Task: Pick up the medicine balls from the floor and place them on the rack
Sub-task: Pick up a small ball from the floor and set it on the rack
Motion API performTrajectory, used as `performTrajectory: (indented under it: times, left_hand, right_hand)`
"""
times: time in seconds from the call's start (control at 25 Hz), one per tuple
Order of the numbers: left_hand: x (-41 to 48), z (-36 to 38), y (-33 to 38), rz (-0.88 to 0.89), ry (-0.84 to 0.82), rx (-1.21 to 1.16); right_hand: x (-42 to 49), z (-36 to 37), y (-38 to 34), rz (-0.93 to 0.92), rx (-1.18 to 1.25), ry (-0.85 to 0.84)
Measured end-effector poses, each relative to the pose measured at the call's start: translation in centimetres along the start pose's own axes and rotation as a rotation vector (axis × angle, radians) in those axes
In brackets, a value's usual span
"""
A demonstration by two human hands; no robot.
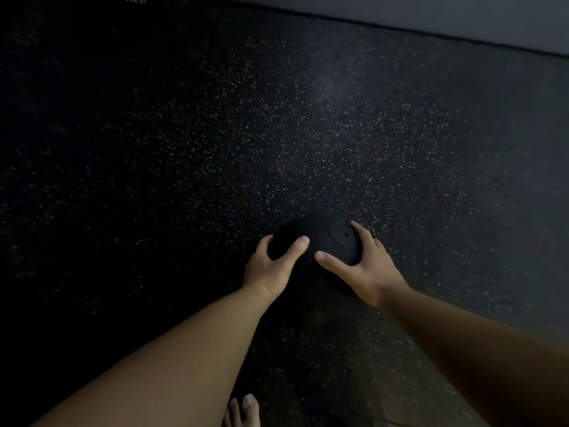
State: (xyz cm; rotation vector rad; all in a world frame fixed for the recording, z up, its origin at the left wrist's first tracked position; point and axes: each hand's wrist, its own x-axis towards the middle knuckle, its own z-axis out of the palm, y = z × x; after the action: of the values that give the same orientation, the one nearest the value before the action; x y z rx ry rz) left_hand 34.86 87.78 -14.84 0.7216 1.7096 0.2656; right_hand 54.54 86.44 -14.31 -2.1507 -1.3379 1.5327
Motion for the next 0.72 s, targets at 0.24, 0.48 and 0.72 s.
performTrajectory:
  times: [0.24,0.48,0.72]
  left_hand:
    - [-6.4,-7.1,5.9,0.043,0.121,-0.031]
    - [-17.2,-23.1,20.1,0.211,0.297,-0.140]
    - [-32.2,-43.4,37.7,0.451,0.473,-0.234]
  right_hand:
    - [-4.2,-2.0,-10.1,-0.105,0.021,0.041]
    - [-10.9,-6.9,-33.6,-0.348,0.018,0.042]
    - [-21.6,-12.6,-62.3,-0.636,0.027,0.139]
